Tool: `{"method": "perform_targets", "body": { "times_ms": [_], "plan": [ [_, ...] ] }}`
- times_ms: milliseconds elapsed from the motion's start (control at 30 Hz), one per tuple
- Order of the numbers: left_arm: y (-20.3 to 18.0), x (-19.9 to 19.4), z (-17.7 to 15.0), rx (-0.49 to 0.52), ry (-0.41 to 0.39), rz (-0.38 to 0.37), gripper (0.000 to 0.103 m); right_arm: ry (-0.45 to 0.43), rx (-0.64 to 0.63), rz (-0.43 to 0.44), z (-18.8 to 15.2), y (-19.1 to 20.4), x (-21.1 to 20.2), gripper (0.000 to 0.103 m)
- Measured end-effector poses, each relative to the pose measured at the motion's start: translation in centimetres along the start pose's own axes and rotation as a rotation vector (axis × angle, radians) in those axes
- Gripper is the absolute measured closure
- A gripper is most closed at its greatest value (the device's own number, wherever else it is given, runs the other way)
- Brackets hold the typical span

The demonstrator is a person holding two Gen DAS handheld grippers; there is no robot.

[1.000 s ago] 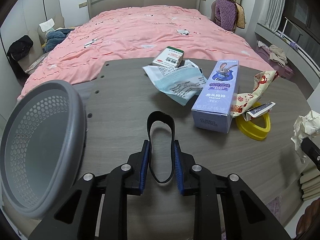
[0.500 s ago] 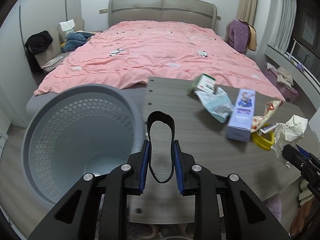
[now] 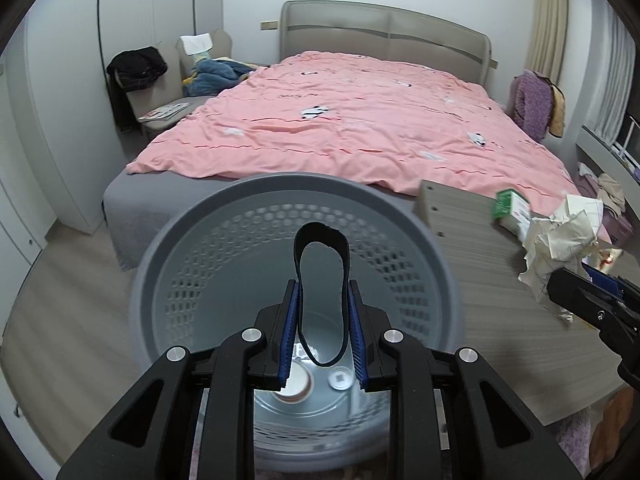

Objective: Collect trash
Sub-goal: 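Carry the band and tissue over the basket with both tools and release them, then withdraw both tools from the basket back toward the table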

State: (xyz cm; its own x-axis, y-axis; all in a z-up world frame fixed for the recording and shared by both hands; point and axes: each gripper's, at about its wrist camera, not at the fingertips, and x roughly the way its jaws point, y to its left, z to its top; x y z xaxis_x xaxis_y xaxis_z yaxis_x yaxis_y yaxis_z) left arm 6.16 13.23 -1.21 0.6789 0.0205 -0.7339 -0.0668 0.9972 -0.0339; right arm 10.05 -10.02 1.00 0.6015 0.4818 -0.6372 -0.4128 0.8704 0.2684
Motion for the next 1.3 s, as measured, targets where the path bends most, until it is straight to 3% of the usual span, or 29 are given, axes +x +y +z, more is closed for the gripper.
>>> {"method": "perform_targets", "body": {
  "times_ms": [300,600,700,833,1300],
  "plan": [
    [4.7,1.7,0.6,-0.048,0.014,0.031,0.080,0.067,-0.076,0.062,2.1,4.6,5.4,0.057],
    [6.6,3.0,0.7,-0.077,0.026,0.035,0.080,0.110,-0.098,0.069,2.6,5.8,8.1,0.054],
    [6.9,3.1,0.7,-0.087,0.026,0.036,0.071,0.107,-0.102,0.059,2.6,6.0,8.2,0.052],
    [7.1,2.8,0.5,-0.095,0.017,0.049,0.048,0.098,-0.102,0.049,2.6,5.9,8.0,0.041],
    [7.3,2.0,0.0,-0.098,0.003,0.094,0.038,0.091,-0.094,0.043,2.3,5.7,7.5,0.038]
  ]
}}
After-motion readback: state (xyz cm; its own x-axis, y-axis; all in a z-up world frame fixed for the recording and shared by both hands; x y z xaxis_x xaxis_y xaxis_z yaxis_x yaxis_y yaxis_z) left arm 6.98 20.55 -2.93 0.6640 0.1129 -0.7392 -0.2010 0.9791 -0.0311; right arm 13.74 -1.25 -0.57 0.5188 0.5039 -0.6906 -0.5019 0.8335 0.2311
